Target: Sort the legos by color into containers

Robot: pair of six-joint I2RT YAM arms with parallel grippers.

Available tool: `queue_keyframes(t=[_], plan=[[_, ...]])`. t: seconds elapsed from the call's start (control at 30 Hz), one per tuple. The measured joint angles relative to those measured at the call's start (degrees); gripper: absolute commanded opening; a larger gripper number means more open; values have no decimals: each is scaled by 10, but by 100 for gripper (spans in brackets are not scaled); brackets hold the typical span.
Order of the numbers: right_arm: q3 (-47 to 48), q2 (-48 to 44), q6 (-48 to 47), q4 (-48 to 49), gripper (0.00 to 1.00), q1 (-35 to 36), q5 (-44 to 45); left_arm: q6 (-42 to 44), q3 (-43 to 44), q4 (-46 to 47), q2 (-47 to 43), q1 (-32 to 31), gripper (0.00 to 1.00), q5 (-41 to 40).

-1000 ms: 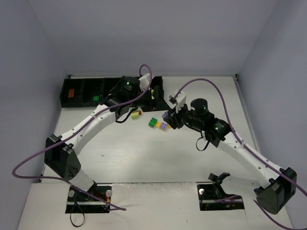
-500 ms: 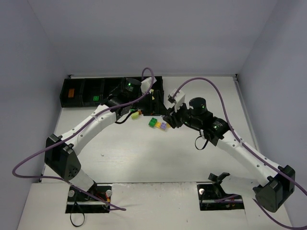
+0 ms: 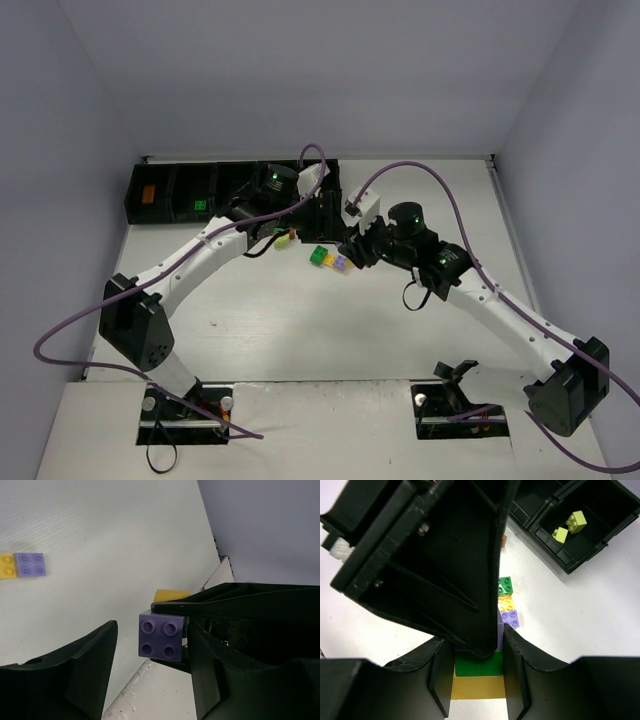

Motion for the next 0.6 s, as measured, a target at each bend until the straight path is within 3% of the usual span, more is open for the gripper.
queue_keyframes(t=[0.1,0.17,0.23,0.33,0.43,0.53,0.6], plan=[[1,3,-2,-4,0,0,0,0,0,1,8,0,55,3],[1,4,-2,-6,0,0,0,0,0,3,11,0,44,6],[1,7,-3,-6,0,0,0,-1,0,8,12,-1,22,14],[3,12,-5,-6,3,1,-4,5,0,12,12,-2,9,13],[4,14,-4,-5,9,1,-4,7,-1,14,11,-2,3,10],[4,14,-4,-5,22,1,-5,11,-2,16,10,-2,2,8],[4,14,-4,-3,36,1,-5,16,-6,18,5,-2,2,5]])
